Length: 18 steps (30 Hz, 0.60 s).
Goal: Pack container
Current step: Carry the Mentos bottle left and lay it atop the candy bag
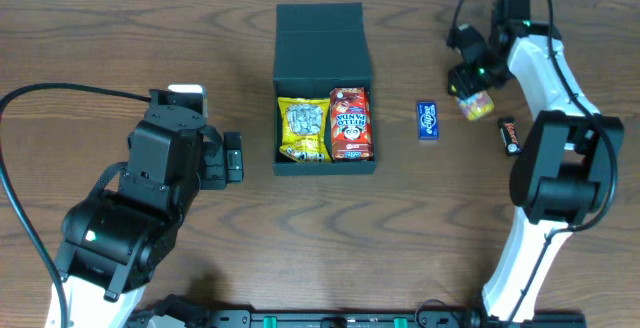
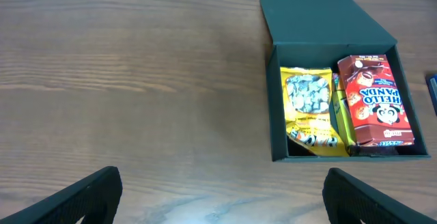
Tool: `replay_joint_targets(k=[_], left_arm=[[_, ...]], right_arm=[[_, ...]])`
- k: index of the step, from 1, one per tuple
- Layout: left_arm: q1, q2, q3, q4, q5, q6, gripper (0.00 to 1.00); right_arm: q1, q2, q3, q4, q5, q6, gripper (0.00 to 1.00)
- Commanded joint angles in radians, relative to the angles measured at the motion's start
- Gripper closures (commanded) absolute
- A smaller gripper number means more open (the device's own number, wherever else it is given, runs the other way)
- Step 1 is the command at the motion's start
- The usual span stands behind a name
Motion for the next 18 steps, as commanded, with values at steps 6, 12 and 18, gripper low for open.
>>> replay_joint_targets(k=[6, 12, 18], left_arm=[[0.002, 0.0, 0.02, -0.003, -0.014, 0.011, 0.05], [0.002, 0.0, 0.02, -0.003, -0.014, 0.011, 0.05], [0.002, 0.0, 0.02, -0.003, -0.014, 0.011, 0.05]], right_arm=[[0.138, -0.093, 0.132, 0.001, -0.016, 0.021, 0.99], [0.272, -0.1, 0.182, 0.012, -0.027, 0.017, 0.99], [0.415, -0.101, 0.183, 0.064, -0.028, 0.007, 0.99]])
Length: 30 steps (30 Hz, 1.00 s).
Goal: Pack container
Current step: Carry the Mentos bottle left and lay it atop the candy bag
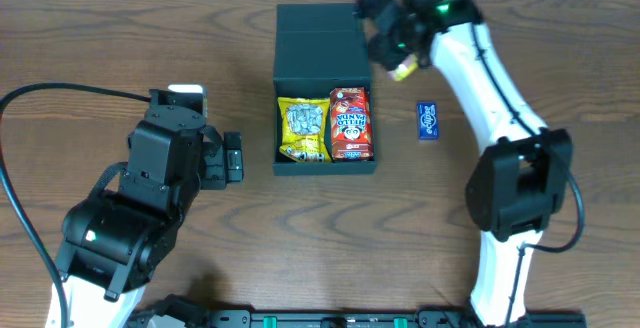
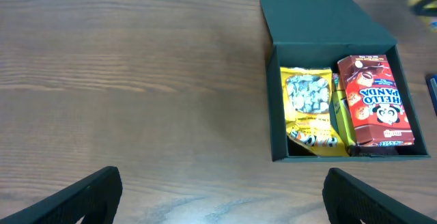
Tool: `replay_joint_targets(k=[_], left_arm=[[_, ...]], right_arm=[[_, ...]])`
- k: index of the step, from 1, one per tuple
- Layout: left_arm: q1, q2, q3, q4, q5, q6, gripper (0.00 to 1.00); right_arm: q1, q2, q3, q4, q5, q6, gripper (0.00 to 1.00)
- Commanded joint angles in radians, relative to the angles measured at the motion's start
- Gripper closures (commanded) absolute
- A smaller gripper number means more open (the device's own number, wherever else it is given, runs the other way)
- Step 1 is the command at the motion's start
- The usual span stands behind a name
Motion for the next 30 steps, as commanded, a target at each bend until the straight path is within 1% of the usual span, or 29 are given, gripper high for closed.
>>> replay_joint_targets(k=[1, 7, 11, 16, 20, 23, 26, 30], left_arm=[[0.002, 0.0, 0.02, -0.003, -0.014, 0.011, 0.05], [0.002, 0.0, 0.02, -0.003, -0.014, 0.011, 0.05], [0.002, 0.0, 0.02, -0.003, -0.014, 0.011, 0.05], [0.002, 0.0, 0.02, -0.003, -0.014, 0.011, 0.05], [0.002, 0.0, 0.02, -0.003, -0.014, 0.011, 0.05], [0.002, 0.0, 0.02, -0.003, -0.014, 0.011, 0.05], [0.002, 0.0, 0.02, -0.003, -0.014, 0.011, 0.05], [0.002, 0.0, 0.02, -0.003, -0.014, 0.011, 0.05]], right_arm=[[0.074, -0.04, 0.023, 0.024, -0.016, -0.015, 0.99], [0.207, -0.04, 0.023, 0.033, -0.018, -0.174, 0.99], [0.253, -0.039, 0.023, 0.032, -0.068, -0.235, 0.99], [0.277, -0.03, 0.023, -0.015, -0.094, -0.315, 0.99], [0.279, -0.021, 0.022, -0.084, -0.095, -0.34, 0.99], [0.279, -0.019, 0.021, -0.087, -0.108, -0.347, 0.99], [0.279, -0.014, 0.017, -0.103, -0.186, -0.406, 0.99], [0.279, 0.005, 0.016, -0.118, -0.199, -0.449, 0.99]])
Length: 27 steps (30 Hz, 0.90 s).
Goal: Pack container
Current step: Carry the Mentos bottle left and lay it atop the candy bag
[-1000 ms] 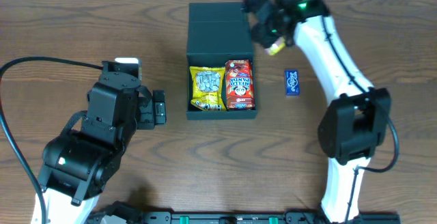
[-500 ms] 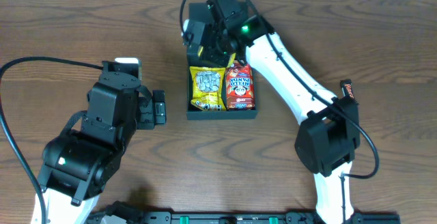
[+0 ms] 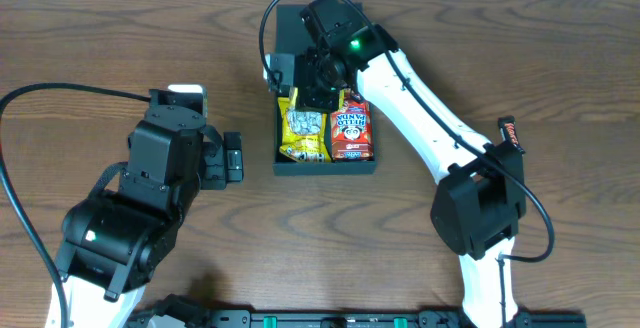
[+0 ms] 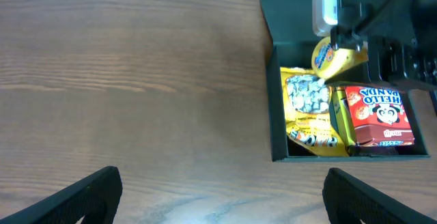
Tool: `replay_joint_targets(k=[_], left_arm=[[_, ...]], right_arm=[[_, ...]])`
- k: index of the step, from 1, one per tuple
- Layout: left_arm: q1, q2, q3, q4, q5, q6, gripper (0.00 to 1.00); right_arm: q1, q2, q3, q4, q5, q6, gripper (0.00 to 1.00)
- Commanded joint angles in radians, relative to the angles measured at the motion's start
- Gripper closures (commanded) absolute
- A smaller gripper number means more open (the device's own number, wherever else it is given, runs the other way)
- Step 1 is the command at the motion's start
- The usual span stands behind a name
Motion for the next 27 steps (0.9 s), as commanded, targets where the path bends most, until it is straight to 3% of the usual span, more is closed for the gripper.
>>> replay_joint_targets(k=[1, 19, 20, 22, 23, 24, 25, 27], left_arm=[[0.002, 0.0, 0.02, -0.003, -0.014, 0.011, 0.05], [0.002, 0.0, 0.02, -0.003, -0.014, 0.011, 0.05], [0.002, 0.0, 0.02, -0.003, -0.014, 0.011, 0.05], [0.002, 0.0, 0.02, -0.003, -0.014, 0.011, 0.05], [0.002, 0.0, 0.02, -0.003, -0.014, 0.011, 0.05], [0.002, 0.0, 0.02, -0.003, -0.014, 0.011, 0.05], [0.002, 0.0, 0.02, -0.003, -0.014, 0.011, 0.05], [0.002, 0.0, 0.02, -0.003, -0.014, 0.011, 0.05]], right_arm=[[0.007, 0.012, 0.016, -0.01, -0.053, -0.081, 0.99], [0.008, 0.118, 0.016, 0.017, -0.06, -0.101, 0.96], [0.009, 0.119, 0.016, 0.02, -0.06, -0.1, 0.91], [0.008, 0.119, 0.016, 0.03, -0.059, -0.098, 0.67], [0.008, 0.119, 0.016, 0.036, -0.059, -0.098, 0.62], [0.008, 0.119, 0.016, 0.04, -0.06, -0.097, 0.48], [0.008, 0.119, 0.017, 0.043, -0.059, -0.097, 0.26], [0.008, 0.117, 0.017, 0.043, -0.06, -0.093, 0.14]])
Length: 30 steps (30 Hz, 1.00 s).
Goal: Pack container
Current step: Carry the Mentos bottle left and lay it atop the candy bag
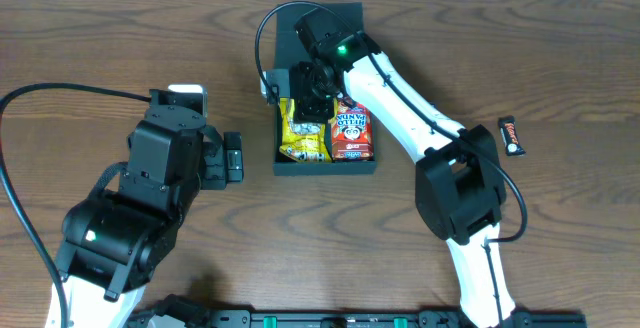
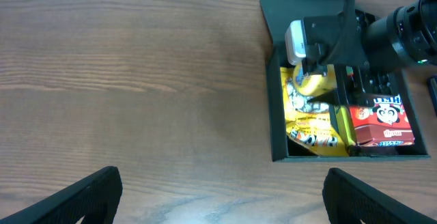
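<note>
The dark green box (image 1: 288, 164) stands open at the table's middle, its lid (image 1: 320, 20) laid flat behind it. Inside lie a yellow snack bag (image 1: 303, 138) on the left and a red Hello Panda carton (image 1: 351, 134) on the right. My right gripper (image 1: 309, 96) reaches down into the box's back left part, shut on a small yellow packet (image 2: 311, 85) that hangs over the yellow bag (image 2: 311, 125). To the left of the box my left gripper (image 1: 232, 158) stands open over bare table, with nothing between its fingers (image 2: 82, 197).
A black candy bar (image 1: 511, 136) lies on the table to the right of the box. The right arm (image 1: 410, 98) stretches across the box's right side from the front. The left arm's bulk (image 1: 130, 208) fills the front left.
My right gripper has moved a little left and lower inside the box, bringing the small yellow packet from the back rim down onto the yellow bag. The left arm has not moved.
My right gripper held the small yellow packet at the table's far right, near a blue packet and the black bar. Then it was beside the box's lid, then over the back of the box, and now it is low inside the box. The left gripper stayed open throughout.
</note>
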Tool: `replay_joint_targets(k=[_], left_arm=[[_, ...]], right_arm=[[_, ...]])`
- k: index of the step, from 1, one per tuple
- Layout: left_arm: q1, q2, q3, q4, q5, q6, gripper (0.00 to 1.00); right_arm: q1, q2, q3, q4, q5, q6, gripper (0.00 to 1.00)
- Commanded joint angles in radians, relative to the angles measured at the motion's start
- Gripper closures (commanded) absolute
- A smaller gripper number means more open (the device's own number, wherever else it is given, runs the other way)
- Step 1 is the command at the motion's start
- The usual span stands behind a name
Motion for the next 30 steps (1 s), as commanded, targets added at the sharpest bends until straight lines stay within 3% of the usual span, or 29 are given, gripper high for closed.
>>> replay_joint_targets(k=[1, 3, 11, 18, 30], left_arm=[[0.002, 0.0, 0.02, -0.003, -0.014, 0.011, 0.05], [0.002, 0.0, 0.02, -0.003, -0.014, 0.011, 0.05], [0.002, 0.0, 0.02, -0.003, -0.014, 0.011, 0.05], [0.002, 0.0, 0.02, -0.003, -0.014, 0.011, 0.05], [0.002, 0.0, 0.02, -0.003, -0.014, 0.011, 0.05]], right_arm=[[0.008, 0.0, 0.017, 0.004, -0.014, 0.013, 0.11], [0.008, -0.004, 0.018, 0.011, -0.014, 0.048, 0.01], [0.008, -0.057, 0.019, 0.011, -0.014, 0.064, 0.01], [0.007, -0.197, 0.019, -0.007, -0.01, 0.277, 0.01], [0.009, -0.4, 0.019, -0.2, -0.019, 0.379, 0.01]])
